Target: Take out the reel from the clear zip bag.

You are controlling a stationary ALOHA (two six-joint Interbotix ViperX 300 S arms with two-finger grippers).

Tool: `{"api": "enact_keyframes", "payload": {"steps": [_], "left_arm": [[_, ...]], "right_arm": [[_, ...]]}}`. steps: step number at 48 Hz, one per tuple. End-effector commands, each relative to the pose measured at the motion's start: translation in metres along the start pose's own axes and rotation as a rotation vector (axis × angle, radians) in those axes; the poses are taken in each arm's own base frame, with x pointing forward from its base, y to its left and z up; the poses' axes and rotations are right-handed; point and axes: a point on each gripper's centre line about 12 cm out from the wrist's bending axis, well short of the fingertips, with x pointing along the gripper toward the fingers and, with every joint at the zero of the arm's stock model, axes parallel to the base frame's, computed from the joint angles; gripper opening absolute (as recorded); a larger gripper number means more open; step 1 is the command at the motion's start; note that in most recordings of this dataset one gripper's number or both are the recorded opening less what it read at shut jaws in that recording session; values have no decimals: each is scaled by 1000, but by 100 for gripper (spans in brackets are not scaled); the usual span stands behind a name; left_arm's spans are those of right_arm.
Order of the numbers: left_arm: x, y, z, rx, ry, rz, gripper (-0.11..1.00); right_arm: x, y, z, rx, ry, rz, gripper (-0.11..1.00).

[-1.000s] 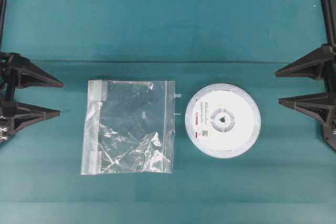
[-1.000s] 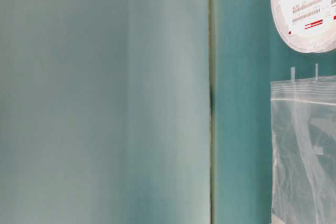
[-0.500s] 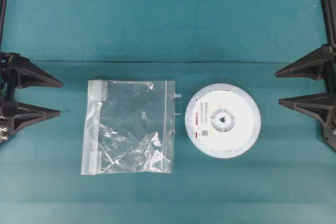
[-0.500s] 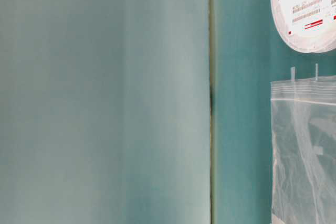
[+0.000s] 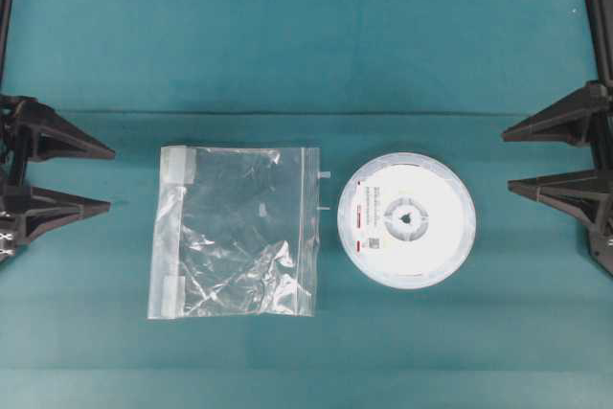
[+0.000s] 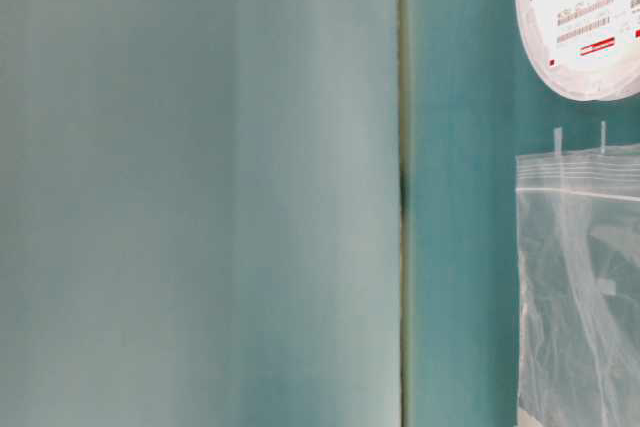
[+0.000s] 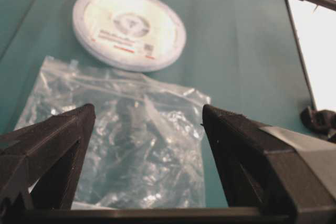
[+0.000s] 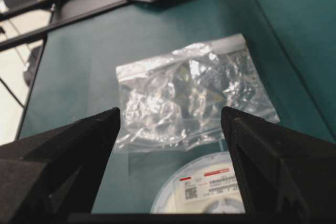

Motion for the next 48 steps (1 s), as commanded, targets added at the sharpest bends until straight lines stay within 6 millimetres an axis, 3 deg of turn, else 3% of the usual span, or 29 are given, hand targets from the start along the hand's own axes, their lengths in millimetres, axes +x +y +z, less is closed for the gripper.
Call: {"api": "enact_keyframes", "payload": {"steps": [1,25,48], "left_arm": [[0,-4,11,7,-26,-11,90],[-1,-4,12,8,-36,-13,90],[-20,-10,33,60,-131,-37,90]], "right_arm": [[1,2,6,-10,-13,5,93],[0,2,6,-7,-17,6,93],[-9,5,13,-17,-36,15,93]]}}
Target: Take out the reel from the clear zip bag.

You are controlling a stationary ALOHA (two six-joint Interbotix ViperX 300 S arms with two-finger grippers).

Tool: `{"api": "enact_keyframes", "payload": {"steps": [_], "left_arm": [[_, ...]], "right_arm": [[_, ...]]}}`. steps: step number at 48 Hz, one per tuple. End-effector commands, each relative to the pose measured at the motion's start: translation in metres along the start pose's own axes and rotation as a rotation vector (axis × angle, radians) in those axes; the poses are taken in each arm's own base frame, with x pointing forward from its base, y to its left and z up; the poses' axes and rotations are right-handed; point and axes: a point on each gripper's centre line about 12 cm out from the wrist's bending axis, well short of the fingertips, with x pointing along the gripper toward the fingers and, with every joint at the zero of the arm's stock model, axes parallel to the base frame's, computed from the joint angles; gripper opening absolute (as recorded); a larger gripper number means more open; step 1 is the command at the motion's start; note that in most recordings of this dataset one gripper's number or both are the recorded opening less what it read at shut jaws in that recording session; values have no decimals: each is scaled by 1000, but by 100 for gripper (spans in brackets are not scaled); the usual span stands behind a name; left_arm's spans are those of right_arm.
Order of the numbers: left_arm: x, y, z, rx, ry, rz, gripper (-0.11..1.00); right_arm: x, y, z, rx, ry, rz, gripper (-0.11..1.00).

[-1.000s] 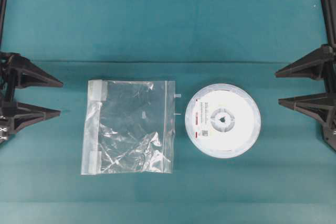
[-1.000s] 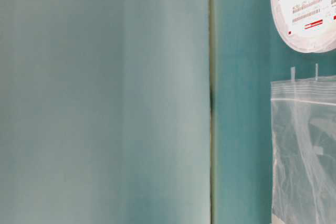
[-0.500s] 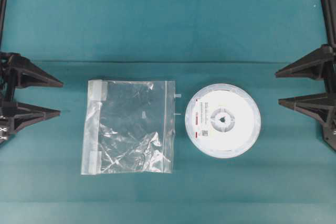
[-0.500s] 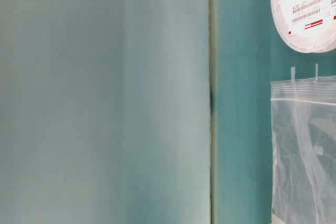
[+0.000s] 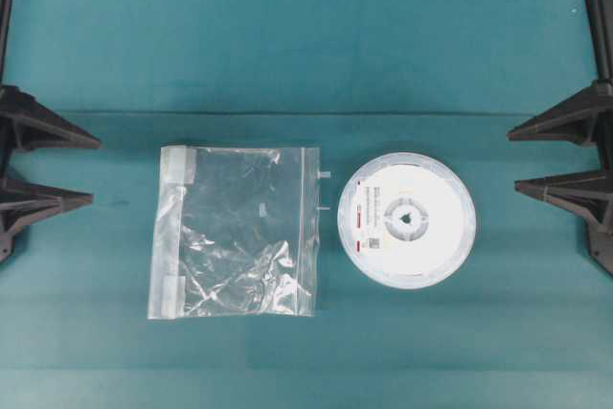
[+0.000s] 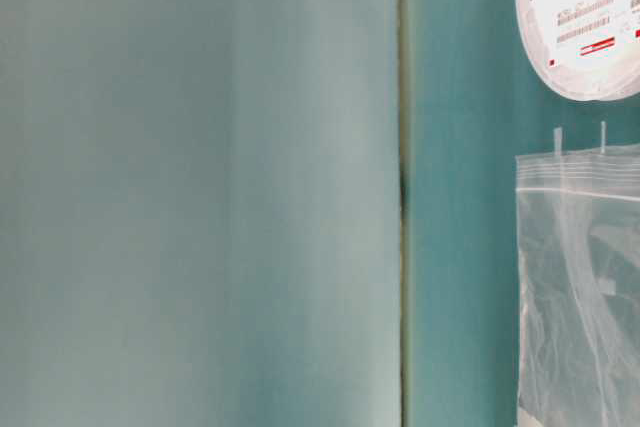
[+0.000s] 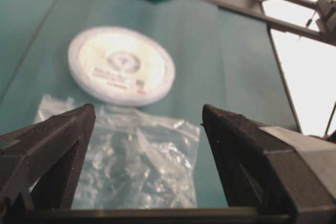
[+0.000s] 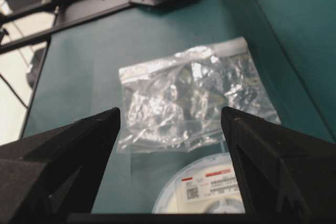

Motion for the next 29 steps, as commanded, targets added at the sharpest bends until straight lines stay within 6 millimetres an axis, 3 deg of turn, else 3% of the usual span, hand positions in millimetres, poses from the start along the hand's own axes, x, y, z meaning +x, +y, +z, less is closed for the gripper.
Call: {"api": "enact_keyframes", "payload": {"steps": [1,12,29], "left_arm": [[-2,-3,12,23,-27,-8,90],[-9,-4,15,31,-11,-2,90],[-15,-5,19,32,-18,-4,90]], "right_arm": [[-3,3,12,-12,-32,5,93],[-13,3,22,-65,-71,-4,93],[-18,1,23,-66,-54,-25,93]]}}
